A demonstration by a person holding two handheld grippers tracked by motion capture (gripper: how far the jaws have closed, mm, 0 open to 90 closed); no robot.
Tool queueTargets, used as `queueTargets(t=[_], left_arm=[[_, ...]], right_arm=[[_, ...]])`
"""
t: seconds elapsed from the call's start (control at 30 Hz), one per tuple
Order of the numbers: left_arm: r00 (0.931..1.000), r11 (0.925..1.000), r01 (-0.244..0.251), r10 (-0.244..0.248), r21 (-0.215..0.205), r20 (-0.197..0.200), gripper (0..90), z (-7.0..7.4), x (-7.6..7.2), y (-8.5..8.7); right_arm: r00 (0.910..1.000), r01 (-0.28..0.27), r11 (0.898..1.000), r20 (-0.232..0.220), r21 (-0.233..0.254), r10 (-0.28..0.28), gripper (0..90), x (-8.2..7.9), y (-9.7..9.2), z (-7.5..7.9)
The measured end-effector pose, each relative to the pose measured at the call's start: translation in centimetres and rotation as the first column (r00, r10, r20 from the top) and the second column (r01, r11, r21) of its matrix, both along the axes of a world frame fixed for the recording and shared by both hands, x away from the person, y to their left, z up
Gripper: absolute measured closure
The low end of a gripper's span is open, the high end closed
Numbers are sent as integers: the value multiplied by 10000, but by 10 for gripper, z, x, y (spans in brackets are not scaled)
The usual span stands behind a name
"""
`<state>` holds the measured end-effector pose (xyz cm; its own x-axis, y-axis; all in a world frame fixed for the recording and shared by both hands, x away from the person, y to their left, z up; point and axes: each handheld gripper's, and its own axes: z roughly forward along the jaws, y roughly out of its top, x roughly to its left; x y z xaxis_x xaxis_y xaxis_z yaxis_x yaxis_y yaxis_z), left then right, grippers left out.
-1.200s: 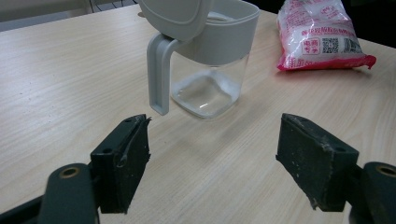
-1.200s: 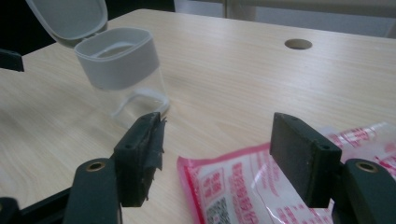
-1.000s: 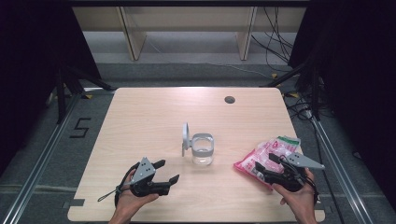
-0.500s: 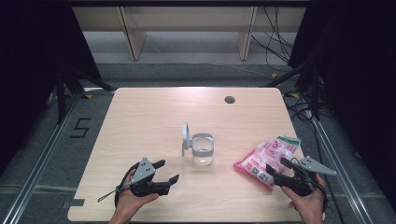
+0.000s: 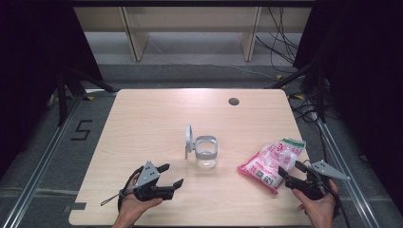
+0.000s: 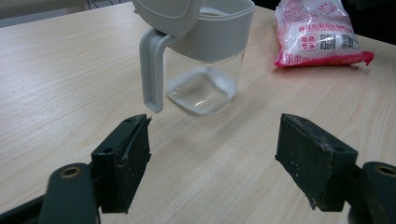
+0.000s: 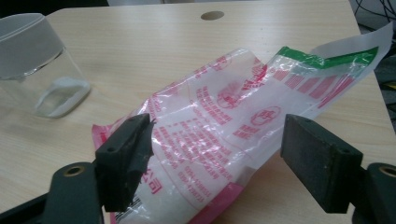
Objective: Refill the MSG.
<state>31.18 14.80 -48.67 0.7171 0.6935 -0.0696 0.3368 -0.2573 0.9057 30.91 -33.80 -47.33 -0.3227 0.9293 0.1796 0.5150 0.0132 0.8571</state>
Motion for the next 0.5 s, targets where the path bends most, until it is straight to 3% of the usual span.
queueTargets(t=[0.07, 0.17, 0.2, 0.23, 0.27, 0.3, 0.33, 0.47, 0.5], left_arm=[[10000, 9999, 41, -41, -141, 12, 250, -1, 0, 0], [10000, 10000, -26, 26, -87, 6, 250, 0, 0, 0], [10000, 10000, -26, 26, -87, 6, 250, 0, 0, 0], [10000, 10000, -24, 24, -85, 2, 250, -1, 0, 0], [10000, 9999, 9, -8, -104, 7, 252, -1, 0, 0], [10000, 9999, 37, -37, -118, 7, 252, -1, 0, 0], [10000, 9999, 26, -26, -127, -11, 253, -1, 0, -1], [10000, 9999, 56, -56, -128, -25, 253, -2, 0, -2], [10000, 10000, 28, -28, -50, -60, 253, -2, -1, -3]], right_arm=[[9997, 30, 9996, 258, -274, -23, 242, 2, -3, -1], [9996, 248, 9996, 136, 146, -250, 200, 3, -3, -3], [9997, 246, 9996, 60, -157, -245, 196, 4, -5, -4], [9997, 246, 9996, 60, -157, -245, 196, 4, -5, -4], [9998, 216, 9994, -24, 256, -215, 200, 5, -3, -5], [9998, 216, 9994, -24, 256, -215, 200, 5, -3, -5], [9995, 173, 9997, 250, -184, -168, 181, 9, -6, -7], [9994, 345, 9993, 74, -151, -344, 168, 10, -7, -7], [9993, 247, 9990, 303, -373, -236, 166, 13, -10, -8]])
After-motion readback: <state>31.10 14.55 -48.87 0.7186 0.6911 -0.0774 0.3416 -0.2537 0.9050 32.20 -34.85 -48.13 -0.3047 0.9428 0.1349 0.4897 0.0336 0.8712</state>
